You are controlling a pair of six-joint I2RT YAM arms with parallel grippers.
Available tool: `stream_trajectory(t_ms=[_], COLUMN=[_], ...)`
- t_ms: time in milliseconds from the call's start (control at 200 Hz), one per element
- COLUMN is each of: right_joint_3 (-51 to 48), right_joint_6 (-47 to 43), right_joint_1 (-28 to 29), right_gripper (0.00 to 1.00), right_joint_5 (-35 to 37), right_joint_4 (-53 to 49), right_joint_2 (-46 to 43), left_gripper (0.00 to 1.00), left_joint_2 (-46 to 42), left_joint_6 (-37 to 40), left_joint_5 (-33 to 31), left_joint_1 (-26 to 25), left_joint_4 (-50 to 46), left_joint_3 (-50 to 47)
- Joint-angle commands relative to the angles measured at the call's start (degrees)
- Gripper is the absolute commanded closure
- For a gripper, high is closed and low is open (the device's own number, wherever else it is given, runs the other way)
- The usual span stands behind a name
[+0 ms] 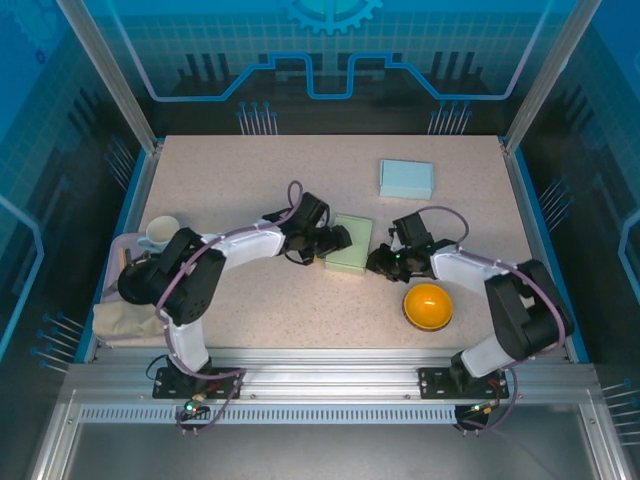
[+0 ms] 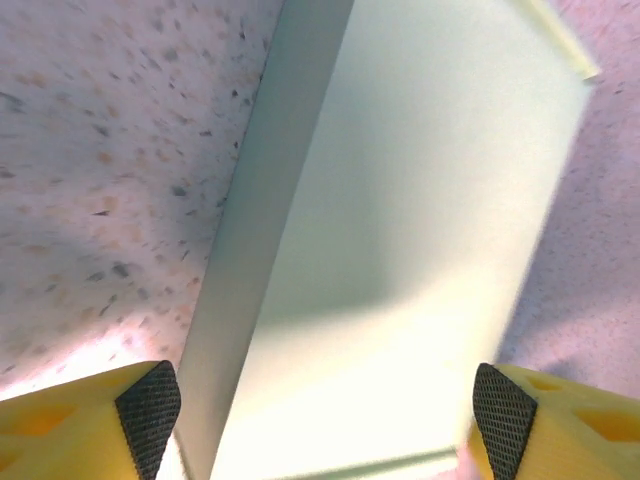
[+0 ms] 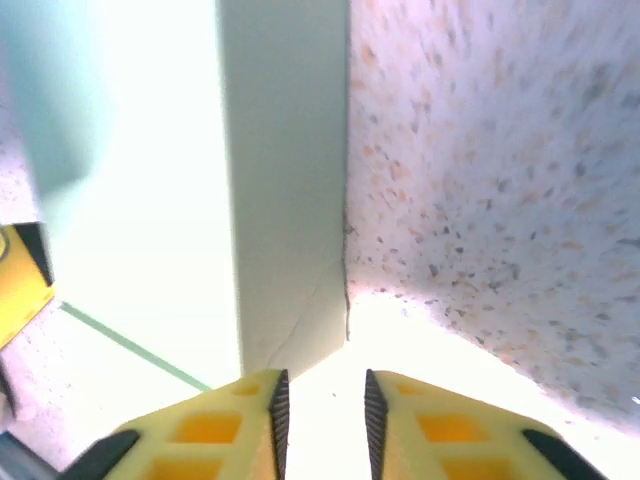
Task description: Fold the paper box
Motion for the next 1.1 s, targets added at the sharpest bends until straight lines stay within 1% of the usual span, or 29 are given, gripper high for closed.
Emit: stream_trajectory(t_ms=[0,55,85,145,165,200,265,375,475,575,680,805,970,1095], right_joint_3=[5.2,7.4,10.8,15.2,16.8,19.4,25.1,34.8,42.1,47.6,48.8,49.1,49.5,48.8], right_joint_6=[-8.6,-13.1,-15.9,-21.3,-23.3,-27.5,-34.3,-42.8,-48.2,-51.0,-52.5,-52.6,-50.8,-47.2], right_joint_1=[0.1,0.1,0.0,-0.2,-0.2,-0.3,-0.2,-0.4,-1.0,-1.2,-1.3,-2.0,-3.5,-5.2], right_gripper=[0.66,0.62,0.6,0.56,0.52,0.49,0.49,0.46,0.43,0.38,0.35,0.34,0.34,0.36], right_joint_5=[8.6,12.1,13.6,16.0,16.5,16.2,15.8,16.5,11.7,8.0,4.7,3.8,4.5,-0.6], right_joint_4=[-9.9,-14.3,-16.2,-19.0,-19.6,-19.7,-20.0,-21.1,-22.6,-24.3,-23.6,-23.8,-25.7,-26.2], right_joint_2=[-3.6,-3.9,-3.7,-2.5,-1.7,0.0,4.5,13.8,22.0,28.0,31.3,34.2,34.9,34.7], left_gripper=[0.18,0.17,0.17,0.18,0.18,0.18,0.18,0.19,0.2,0.21,0.21,0.24,0.28,0.31], left_joint_2=[-6.8,-9.0,-10.1,-12.3,-12.9,-13.7,-13.8,-10.7,-6.8,-3.9,-1.5,1.2,3.4,5.2], left_joint_6=[3.4,3.3,2.9,1.1,0.1,-1.6,-5.1,-10.6,-14.3,-16.0,-16.7,-16.6,-15.4,-13.0], left_joint_5=[-3.6,-5.2,-5.5,-5.0,-4.8,-4.2,-3.2,-2.6,-2.1,-3.7,-6.1,-7.2,-8.1,-8.5], left_joint_1=[0.9,0.9,0.9,0.3,0.0,-1.2,-3.9,-8.1,-9.8,-10.5,-10.6,-9.9,-7.1,-3.5], left_joint_4=[-7.9,-8.5,-8.5,-6.5,-5.5,-3.1,0.6,6.7,11.2,12.5,11.5,10.3,8.5,6.3], left_joint_3=[0.8,-1.2,-2.5,-5.9,-7.4,-9.4,-11.7,-12.8,-12.4,-10.9,-9.1,-7.0,-4.2,-0.7])
